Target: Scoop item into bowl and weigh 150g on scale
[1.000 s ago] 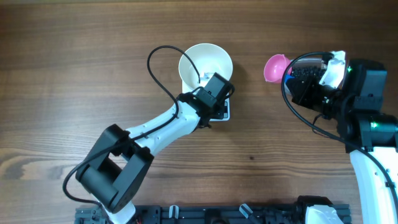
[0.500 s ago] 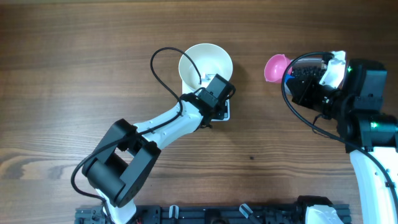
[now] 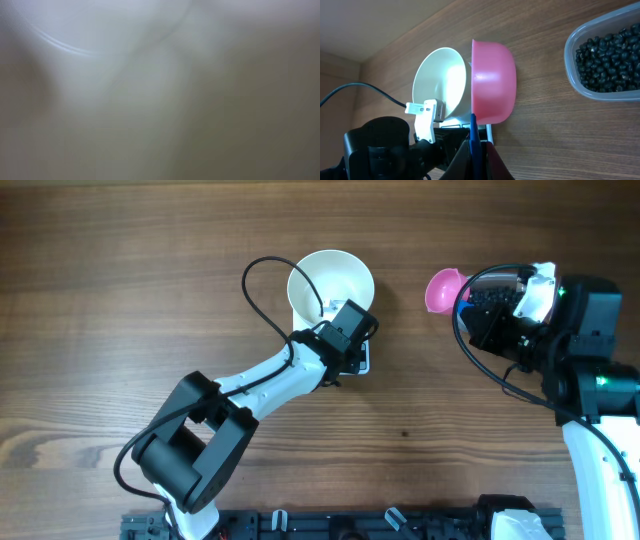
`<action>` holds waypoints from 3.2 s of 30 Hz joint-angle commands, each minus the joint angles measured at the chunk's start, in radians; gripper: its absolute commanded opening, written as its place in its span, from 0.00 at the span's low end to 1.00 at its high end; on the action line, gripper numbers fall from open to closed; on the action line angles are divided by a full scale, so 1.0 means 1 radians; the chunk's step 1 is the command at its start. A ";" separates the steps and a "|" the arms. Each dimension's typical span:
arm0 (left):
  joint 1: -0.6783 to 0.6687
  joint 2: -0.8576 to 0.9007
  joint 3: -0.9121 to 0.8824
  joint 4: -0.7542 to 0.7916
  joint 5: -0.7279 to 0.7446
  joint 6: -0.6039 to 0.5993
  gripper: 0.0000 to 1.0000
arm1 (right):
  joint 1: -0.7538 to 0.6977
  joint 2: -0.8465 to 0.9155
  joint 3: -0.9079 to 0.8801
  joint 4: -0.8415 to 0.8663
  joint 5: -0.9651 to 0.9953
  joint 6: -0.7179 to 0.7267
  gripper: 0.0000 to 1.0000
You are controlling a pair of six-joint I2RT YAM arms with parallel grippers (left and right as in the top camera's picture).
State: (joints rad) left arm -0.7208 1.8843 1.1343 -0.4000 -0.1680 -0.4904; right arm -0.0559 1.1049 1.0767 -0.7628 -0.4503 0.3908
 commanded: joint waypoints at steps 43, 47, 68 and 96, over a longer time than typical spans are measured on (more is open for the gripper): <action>-0.004 0.029 -0.011 -0.022 0.087 0.039 0.04 | -0.003 -0.009 0.021 -0.002 0.018 -0.018 0.04; -0.003 0.029 -0.011 -0.016 0.100 0.043 0.04 | -0.003 -0.009 0.021 -0.002 0.018 -0.017 0.04; 0.010 -0.375 0.047 -0.212 0.074 0.039 0.04 | -0.003 -0.009 0.021 -0.002 0.033 -0.023 0.04; 0.111 -0.627 0.023 -0.428 0.183 0.171 0.04 | -0.003 -0.009 0.021 -0.002 0.033 -0.025 0.04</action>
State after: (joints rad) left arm -0.6014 1.2655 1.1702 -0.8204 -0.0200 -0.4622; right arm -0.0559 1.1049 1.0767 -0.7639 -0.4259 0.3866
